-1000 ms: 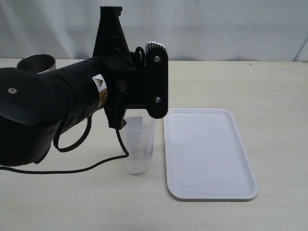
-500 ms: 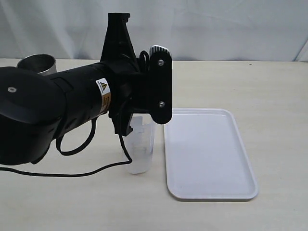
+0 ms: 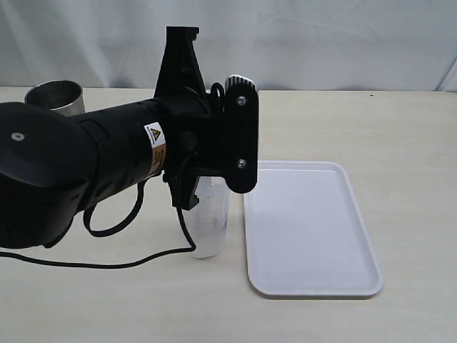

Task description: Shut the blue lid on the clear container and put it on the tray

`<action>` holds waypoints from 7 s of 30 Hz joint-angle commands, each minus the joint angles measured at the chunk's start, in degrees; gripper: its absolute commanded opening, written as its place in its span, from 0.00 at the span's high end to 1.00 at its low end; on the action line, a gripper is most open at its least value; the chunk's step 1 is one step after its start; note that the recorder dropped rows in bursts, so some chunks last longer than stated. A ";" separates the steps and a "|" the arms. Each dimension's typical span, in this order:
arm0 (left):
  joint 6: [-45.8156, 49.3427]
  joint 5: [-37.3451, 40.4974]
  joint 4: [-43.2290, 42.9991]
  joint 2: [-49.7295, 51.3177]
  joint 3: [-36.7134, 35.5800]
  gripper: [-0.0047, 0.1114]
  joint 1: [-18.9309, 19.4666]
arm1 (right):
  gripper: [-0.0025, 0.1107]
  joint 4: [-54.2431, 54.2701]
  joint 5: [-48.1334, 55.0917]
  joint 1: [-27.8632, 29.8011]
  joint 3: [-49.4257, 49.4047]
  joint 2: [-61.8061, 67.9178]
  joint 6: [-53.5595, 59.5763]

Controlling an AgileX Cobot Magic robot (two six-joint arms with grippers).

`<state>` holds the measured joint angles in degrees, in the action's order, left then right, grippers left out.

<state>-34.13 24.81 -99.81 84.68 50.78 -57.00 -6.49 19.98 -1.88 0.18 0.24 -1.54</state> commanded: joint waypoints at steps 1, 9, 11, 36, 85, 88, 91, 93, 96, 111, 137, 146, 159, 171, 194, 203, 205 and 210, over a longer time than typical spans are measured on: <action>-0.70 -0.02 -0.14 -0.09 -2.09 0.96 -0.34 | 0.94 0.04 -0.15 0.39 -0.18 -0.24 0.28; -0.70 1.13 -0.14 -0.09 -2.71 0.96 -0.34 | 0.94 0.04 -0.15 0.39 -0.18 -0.24 0.28; -0.70 1.68 -0.14 -0.09 -2.71 0.96 -0.34 | 0.94 0.04 -0.15 0.39 -0.18 -0.24 0.28; -0.70 4.36 -0.14 -0.09 -0.88 0.96 -0.34 | 0.94 0.04 -0.15 0.39 -0.18 -0.24 0.28; -0.60 1.37 0.00 -0.09 -3.19 0.96 -2.32 | 0.94 0.04 -0.15 0.39 -0.18 -0.24 0.28; -0.60 1.37 0.28 -0.09 -3.19 0.96 -2.32 | 0.94 0.04 -0.15 0.39 -0.18 -0.24 0.28; -0.60 1.25 1.10 -0.09 -3.32 0.96 -2.32 | 0.94 0.04 -0.15 0.39 -0.18 -0.24 0.28; -0.60 1.25 2.22 -0.09 -3.32 0.96 -2.32 | 0.94 0.04 -0.15 0.39 -0.18 -0.24 0.28; -0.60 0.69 2.75 -0.09 -3.32 0.96 -2.32 | 0.94 0.04 -0.15 0.39 -0.18 -0.24 0.28; -0.23 0.20 9.49 -0.09 -3.32 0.96 -4.49 | 0.94 0.04 -0.15 0.39 -0.18 -0.24 0.28; 6.07 -2.09 25.20 -0.09 -3.32 0.96 -4.49 | 0.94 0.04 -0.15 0.39 -0.18 -0.24 0.28; 7.83 -0.99 29.29 -0.09 -3.32 0.96 -4.49 | 0.94 0.04 -0.15 0.39 -0.18 -0.24 0.28; 8.86 -1.26 30.57 -0.09 -3.32 0.96 -4.49 | 0.94 0.04 -0.15 0.39 -0.18 -0.24 0.28; 7.12 -1.63 30.46 -0.09 -3.32 0.96 -4.49 | 0.94 0.04 -0.15 0.39 -0.18 -0.24 0.28; 6.86 -1.37 27.89 -0.35 -3.10 0.96 -4.49 | 0.94 0.04 -0.15 0.39 -0.18 -0.24 0.28; 6.86 -1.25 28.11 -4.56 -3.10 0.96 -4.49 | 0.94 0.04 -0.15 0.39 -0.18 -0.24 0.28; 6.86 -1.25 28.36 -4.60 -3.20 0.96 -4.49 | 0.94 0.04 -0.15 0.39 -0.18 -0.24 0.28; 6.86 -1.61 28.58 -4.50 -3.47 0.96 -4.49 | 0.94 0.04 -0.15 0.39 -0.18 -0.24 0.28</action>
<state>-26.67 23.33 -71.58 80.47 47.60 -61.27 -6.49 19.98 -1.88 0.18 0.24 -1.54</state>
